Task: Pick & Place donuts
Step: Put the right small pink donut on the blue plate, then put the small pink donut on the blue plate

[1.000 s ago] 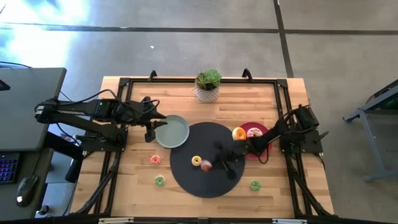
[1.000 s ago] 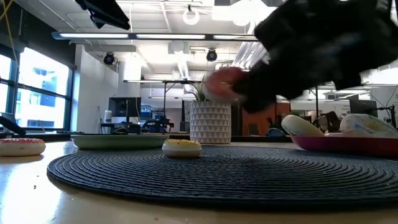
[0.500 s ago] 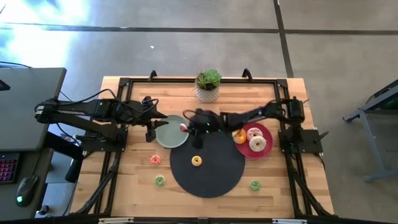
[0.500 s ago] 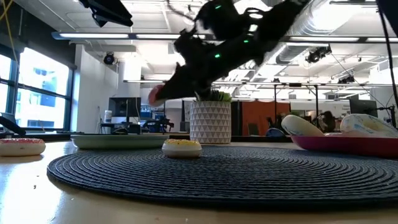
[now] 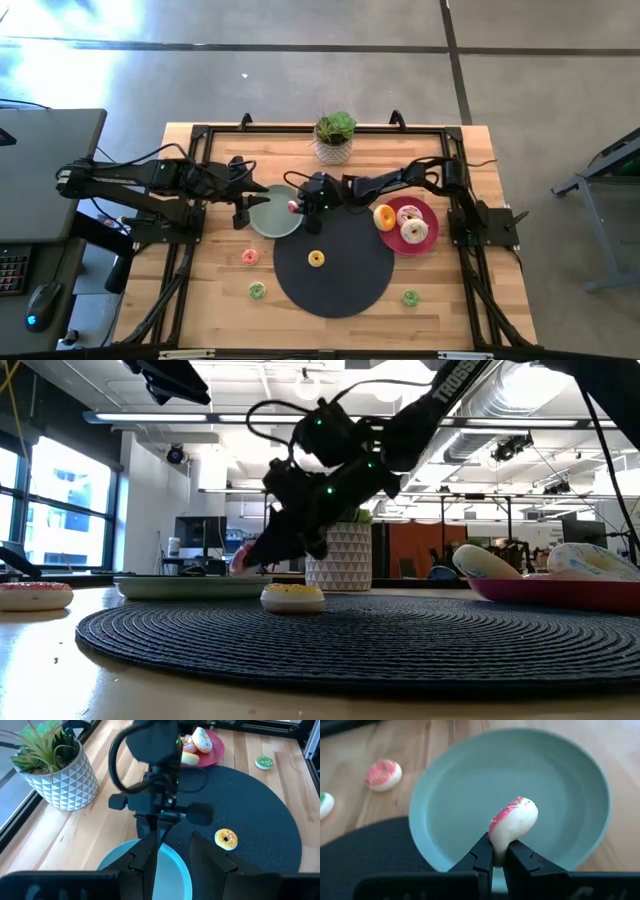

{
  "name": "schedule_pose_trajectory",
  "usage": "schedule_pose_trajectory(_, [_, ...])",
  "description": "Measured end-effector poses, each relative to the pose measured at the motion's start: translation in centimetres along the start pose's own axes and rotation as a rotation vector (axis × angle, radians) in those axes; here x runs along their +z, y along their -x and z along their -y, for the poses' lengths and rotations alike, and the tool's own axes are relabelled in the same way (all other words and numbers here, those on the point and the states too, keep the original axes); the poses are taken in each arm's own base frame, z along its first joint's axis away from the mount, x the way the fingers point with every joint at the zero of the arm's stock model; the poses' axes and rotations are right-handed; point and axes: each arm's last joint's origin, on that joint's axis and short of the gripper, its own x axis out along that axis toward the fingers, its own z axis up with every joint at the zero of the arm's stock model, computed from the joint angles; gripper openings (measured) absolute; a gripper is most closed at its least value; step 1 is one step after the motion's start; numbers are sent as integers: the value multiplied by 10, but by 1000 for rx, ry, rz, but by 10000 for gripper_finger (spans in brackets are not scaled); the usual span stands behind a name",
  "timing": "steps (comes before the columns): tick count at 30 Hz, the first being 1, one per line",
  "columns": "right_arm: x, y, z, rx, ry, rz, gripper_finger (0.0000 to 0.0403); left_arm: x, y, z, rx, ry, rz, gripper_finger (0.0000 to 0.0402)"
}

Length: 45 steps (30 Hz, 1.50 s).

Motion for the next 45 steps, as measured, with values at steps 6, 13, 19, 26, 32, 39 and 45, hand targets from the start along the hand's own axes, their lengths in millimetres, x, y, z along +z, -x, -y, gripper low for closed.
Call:
schedule_pose_trajectory(6, [2, 0, 2, -34, 52, 12, 36, 0, 0, 0, 1, 0, 0, 106])
schedule_pose_trajectory(13, [1, 1, 3, -68, 54, 13, 92, 0, 0, 0, 1, 0, 0, 106])
schedule_pose_trajectory(19, [2, 1, 3, -99, 54, 18, 147, -3, 0, -1, 6, -6, -25, 106])
schedule_pose_trajectory(26, [5, 1, 7, -47, 48, 35, 174, -6, 0, -1, 15, 14, -64, 106])
schedule_pose_trajectory(32, [11, 5, 11, 202, -30, 50, 172, -6, 0, -1, 15, 15, -64, 106])
schedule_pose_trajectory(39, [13, 6, 22, 97, -39, 73, 172, -6, 0, -1, 15, 33, -65, 106])
schedule_pose_trajectory(45, [22, 15, 14, 216, 38, 78, 168, -12, 1, 0, -39, 37, -132, 106])
